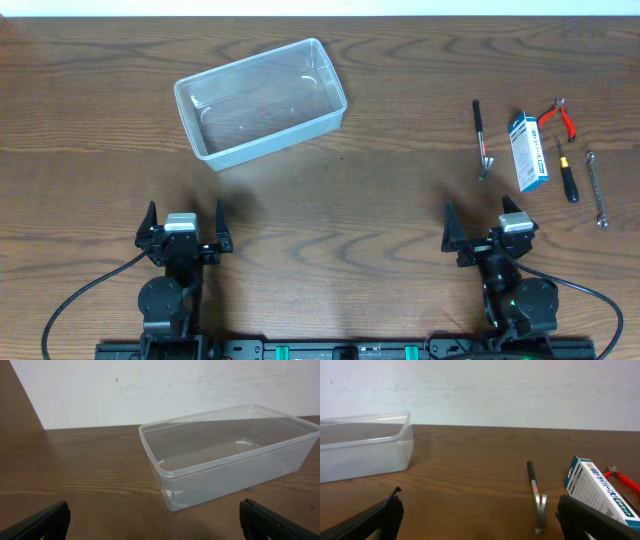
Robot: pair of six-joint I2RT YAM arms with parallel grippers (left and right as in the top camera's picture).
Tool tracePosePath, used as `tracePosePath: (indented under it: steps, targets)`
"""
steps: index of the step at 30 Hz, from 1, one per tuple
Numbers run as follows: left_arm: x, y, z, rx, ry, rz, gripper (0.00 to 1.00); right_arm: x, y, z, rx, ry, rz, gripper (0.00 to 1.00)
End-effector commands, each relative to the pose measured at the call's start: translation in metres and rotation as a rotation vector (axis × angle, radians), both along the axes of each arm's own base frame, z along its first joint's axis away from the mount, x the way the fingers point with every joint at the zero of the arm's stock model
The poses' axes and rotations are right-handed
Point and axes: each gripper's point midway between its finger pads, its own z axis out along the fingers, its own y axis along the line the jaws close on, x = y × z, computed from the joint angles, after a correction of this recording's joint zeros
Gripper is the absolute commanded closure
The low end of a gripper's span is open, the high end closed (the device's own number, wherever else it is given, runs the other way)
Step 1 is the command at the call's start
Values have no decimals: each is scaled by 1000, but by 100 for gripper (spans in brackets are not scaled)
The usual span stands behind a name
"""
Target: Pack container
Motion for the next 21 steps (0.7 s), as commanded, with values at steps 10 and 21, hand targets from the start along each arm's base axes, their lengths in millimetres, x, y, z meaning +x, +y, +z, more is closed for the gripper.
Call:
tracePosePath:
  steps: [10, 21]
  targets:
    - [-2, -9, 4, -2, 22, -53, 2, -1, 3, 0, -11, -3, 15, 1]
    - [28, -24, 130, -22, 64, -142, 2, -1, 3, 0, -11, -4, 15, 1]
